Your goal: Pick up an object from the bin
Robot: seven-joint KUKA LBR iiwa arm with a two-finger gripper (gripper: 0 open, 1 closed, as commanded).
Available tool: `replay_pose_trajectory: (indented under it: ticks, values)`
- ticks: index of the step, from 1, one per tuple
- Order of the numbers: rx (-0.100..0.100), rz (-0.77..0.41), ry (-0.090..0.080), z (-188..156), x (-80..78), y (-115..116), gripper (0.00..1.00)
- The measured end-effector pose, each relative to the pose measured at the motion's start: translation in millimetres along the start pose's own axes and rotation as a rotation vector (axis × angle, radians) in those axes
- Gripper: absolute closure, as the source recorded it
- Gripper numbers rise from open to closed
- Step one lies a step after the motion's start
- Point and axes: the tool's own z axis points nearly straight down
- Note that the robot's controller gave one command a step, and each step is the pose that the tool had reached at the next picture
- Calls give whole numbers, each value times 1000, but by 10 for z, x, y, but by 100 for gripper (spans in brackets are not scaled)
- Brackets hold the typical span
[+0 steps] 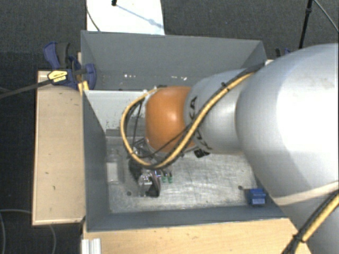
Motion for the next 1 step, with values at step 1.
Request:
replay_pose_trajectory:
  ticks: [1]
  values:
    - [4, 9, 0, -6, -10, -53, 100]
